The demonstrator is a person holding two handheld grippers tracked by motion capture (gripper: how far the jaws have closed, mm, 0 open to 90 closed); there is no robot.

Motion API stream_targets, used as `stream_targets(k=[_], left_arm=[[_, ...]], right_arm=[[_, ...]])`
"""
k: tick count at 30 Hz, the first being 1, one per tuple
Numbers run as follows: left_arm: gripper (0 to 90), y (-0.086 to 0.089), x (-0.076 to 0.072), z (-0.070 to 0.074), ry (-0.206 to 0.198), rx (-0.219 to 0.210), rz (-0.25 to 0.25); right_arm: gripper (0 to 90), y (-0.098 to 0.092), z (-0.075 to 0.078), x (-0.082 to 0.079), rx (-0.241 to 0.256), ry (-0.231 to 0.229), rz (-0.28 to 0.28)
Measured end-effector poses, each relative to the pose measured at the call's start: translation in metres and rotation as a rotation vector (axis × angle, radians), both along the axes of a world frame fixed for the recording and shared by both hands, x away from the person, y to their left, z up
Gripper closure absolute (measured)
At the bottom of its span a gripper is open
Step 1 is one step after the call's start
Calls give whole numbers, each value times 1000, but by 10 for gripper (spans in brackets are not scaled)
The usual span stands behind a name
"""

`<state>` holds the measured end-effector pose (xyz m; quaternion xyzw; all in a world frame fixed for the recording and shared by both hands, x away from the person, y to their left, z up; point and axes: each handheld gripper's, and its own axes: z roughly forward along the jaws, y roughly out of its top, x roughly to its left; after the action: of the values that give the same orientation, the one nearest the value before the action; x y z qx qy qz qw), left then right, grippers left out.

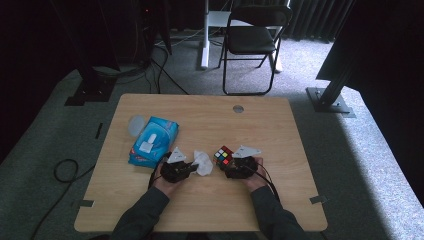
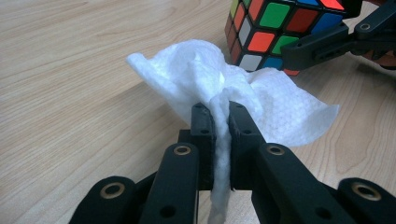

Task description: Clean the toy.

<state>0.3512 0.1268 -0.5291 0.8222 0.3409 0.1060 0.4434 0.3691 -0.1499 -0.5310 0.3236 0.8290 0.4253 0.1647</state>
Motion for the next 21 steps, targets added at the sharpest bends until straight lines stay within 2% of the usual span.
stream_targets(k=[21], left_arm=[[829, 0, 0, 0, 1, 0, -1]], right_arm=[[340, 4, -5, 1, -21, 10, 8]])
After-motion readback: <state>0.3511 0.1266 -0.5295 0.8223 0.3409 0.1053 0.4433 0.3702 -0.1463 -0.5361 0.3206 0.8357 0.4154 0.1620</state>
